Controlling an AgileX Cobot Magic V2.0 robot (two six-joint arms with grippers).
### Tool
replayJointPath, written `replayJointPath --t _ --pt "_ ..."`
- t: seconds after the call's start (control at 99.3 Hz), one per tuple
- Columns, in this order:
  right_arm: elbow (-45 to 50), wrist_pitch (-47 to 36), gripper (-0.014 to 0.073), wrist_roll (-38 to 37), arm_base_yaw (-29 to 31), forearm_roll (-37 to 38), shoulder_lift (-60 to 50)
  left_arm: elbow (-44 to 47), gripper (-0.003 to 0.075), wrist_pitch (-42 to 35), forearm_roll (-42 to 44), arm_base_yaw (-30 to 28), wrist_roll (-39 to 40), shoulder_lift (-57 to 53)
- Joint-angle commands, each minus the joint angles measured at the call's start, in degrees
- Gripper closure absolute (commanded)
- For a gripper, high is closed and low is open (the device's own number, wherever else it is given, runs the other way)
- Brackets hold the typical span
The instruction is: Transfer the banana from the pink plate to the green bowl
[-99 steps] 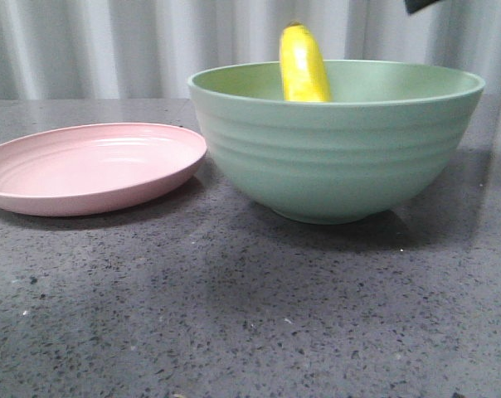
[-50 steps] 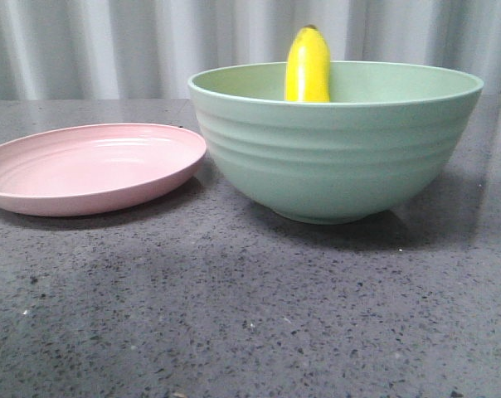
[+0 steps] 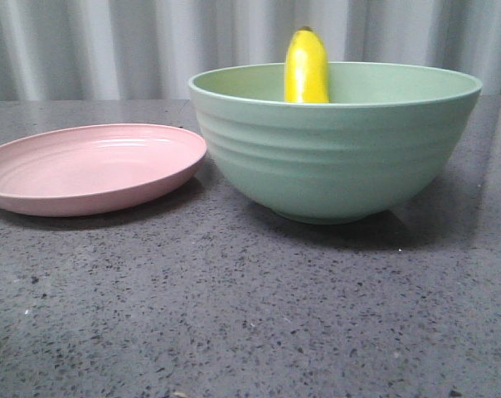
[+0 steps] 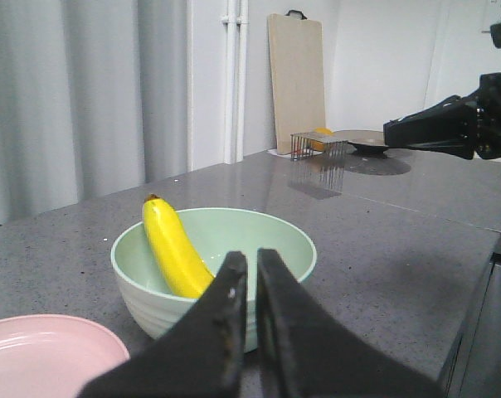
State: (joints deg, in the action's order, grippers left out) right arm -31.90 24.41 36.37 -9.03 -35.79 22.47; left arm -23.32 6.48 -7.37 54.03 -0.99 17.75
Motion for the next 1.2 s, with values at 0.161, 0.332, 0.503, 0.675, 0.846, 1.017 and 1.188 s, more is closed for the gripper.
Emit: replayJointPath --t 0.161,0.332,0.503,0.675,0.846,1.017,1.188 --pt "8.23 -7.80 0.0664 0.96 -0.01 -0.55 -13.65 5.81 0.0741 -4.91 0.04 0.14 0.11 -7.78" --pt "10.60 -5.30 0.0664 0.96 -0.01 -0.55 -19.47 7.45 0.0741 -4.91 -0.49 0.14 0.11 -9.62" --pt "10.60 -5.23 0.0664 0.96 -0.01 -0.55 -19.90 7.81 0.0741 -4.79 -0.49 0.14 0.11 -9.62" --pt "10.60 -5.23 0.0664 0.96 -0.01 -0.55 -19.90 7.81 0.0741 -4.79 -0.49 0.14 0.11 -9.62" --pt "10.60 -5.23 0.0664 0.96 -0.01 -0.55 -19.90 8.42 0.0741 -4.92 -0.37 0.00 0.11 -9.62" --pt "10.60 -5.23 0.0664 0.96 -0.01 -0.55 -19.90 11.66 0.0741 -4.92 0.42 -6.96 0.11 -9.62" --pt "10.60 -5.23 0.0664 0.96 -0.01 -0.55 -19.90 15.67 0.0741 -5.00 0.42 -22.43 0.11 -9.62"
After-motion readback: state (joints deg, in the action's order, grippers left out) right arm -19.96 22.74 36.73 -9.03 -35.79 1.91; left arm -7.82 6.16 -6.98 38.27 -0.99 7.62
